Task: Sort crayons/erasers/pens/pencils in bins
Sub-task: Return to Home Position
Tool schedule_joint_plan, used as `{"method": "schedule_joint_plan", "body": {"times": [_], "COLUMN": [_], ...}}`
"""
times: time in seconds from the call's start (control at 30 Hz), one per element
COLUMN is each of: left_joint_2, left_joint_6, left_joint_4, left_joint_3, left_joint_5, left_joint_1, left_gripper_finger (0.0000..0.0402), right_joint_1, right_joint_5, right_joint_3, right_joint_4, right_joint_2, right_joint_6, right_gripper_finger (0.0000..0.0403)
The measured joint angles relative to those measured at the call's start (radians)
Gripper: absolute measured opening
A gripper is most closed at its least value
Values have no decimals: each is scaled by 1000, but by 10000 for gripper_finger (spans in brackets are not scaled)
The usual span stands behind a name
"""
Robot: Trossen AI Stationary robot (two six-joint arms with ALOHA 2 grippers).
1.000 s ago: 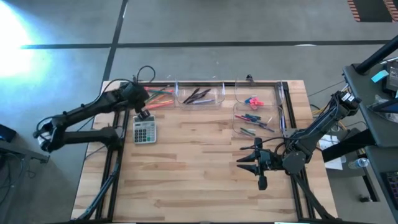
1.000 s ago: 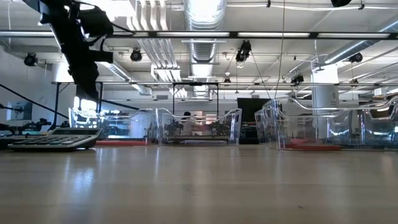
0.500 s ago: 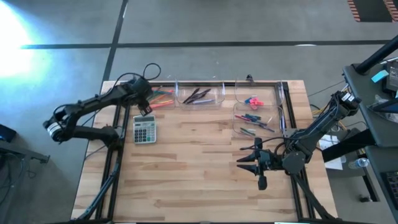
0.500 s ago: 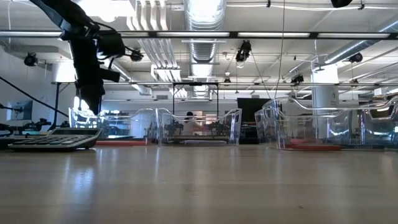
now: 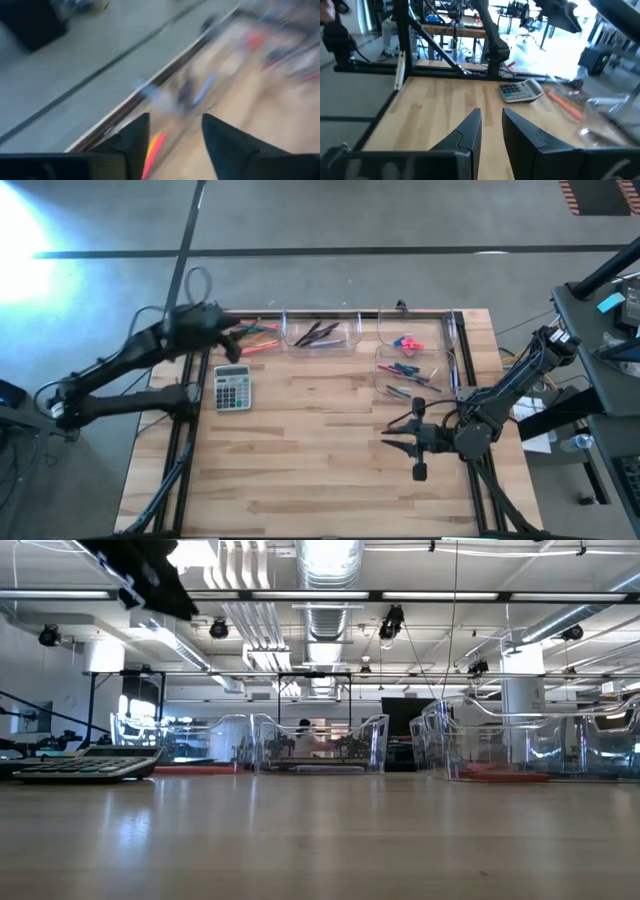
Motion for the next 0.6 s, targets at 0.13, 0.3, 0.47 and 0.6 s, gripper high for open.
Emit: {"method": "schedule_joint_plan", "body": {"times": [0.13, 0.3, 0.47, 0.6], "left_joint_2": [-135, -189, -236, -257], "left_joint_6": [-49, -58, -9, 93], "left_joint_4": [53, 61, 175, 412], "left_joint_3": [-19, -32, -70, -188], "left_joint_5": [12, 15, 18, 48], "left_joint_1": [-153, -347, -501, -546], "left_gripper_finger": [91, 11, 2, 0], "right_joint_1": [-2, -2, -3, -3], "right_joint_5": [6, 8, -9, -63], "right_joint_3": [1, -1, -49, -141], "right_joint_4": [-4, -69, -192, -193], "right_joint_2": [-68, -269, -501, -685], "right_joint_6": [-130, -210, -254, -342], "right_gripper_finger": [68, 62, 28, 10]}}
